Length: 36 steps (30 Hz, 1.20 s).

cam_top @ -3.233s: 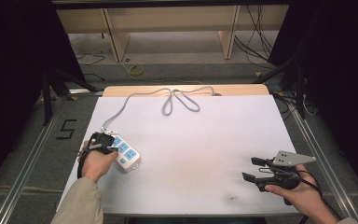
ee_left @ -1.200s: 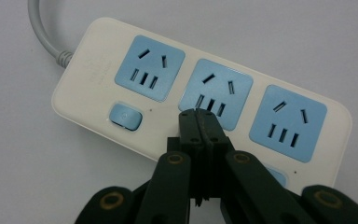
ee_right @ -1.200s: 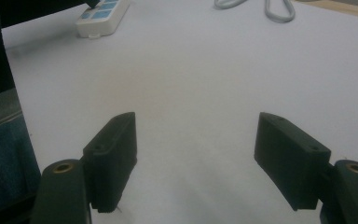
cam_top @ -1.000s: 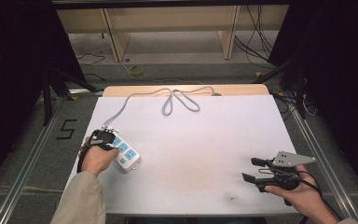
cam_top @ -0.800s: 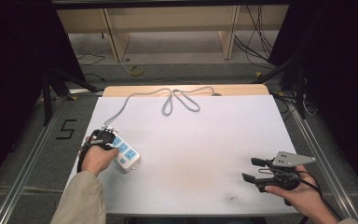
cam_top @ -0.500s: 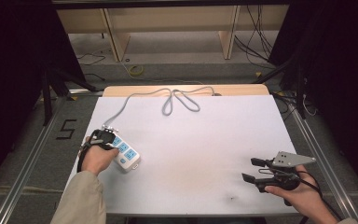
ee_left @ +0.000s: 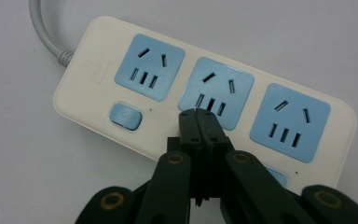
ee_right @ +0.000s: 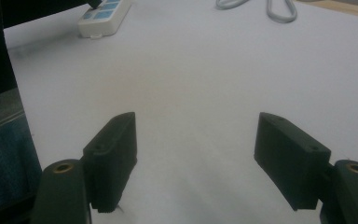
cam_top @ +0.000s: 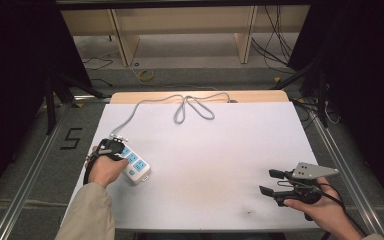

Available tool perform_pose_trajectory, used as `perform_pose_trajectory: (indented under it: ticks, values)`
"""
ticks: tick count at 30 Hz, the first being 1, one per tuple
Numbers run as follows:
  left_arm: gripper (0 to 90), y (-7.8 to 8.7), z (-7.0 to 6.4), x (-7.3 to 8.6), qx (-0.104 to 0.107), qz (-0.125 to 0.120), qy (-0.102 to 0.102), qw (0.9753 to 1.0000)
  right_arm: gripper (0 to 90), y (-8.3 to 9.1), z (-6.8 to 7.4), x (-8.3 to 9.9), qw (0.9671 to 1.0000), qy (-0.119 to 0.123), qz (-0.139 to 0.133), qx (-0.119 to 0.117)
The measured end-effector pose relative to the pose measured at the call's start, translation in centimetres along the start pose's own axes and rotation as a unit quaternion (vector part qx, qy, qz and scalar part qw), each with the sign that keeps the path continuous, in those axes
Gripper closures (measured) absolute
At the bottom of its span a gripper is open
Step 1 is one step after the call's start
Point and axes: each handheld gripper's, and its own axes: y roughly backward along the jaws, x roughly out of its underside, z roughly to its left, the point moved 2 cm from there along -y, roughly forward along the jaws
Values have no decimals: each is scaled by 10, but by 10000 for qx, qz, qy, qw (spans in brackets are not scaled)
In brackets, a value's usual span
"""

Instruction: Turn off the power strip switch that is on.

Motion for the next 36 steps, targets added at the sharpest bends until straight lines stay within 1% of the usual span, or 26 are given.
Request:
perform_pose_trajectory:
  ticks: [6, 12, 15, 29, 36]
  values:
    - [900, 0, 0, 0, 13, -10, 30, 10000, 302, 0, 0, 0, 10000, 1, 1, -3]
    - [900, 0, 0, 0, -8, -5, 14, 10000, 302, 0, 0, 0, 10000, 1, 5, -2]
    - [900, 0, 0, 0, -3, -10, 53, 10000, 302, 0, 0, 0, 10000, 3, 6, -4]
    - [900, 0, 0, 0, 18, -32, 92, 10000, 303, 0, 0, 0, 10000, 8, 10, -5]
    - [900, 0, 0, 0, -3, -2, 85, 10000, 303, 0, 0, 0, 10000, 9, 9, -6]
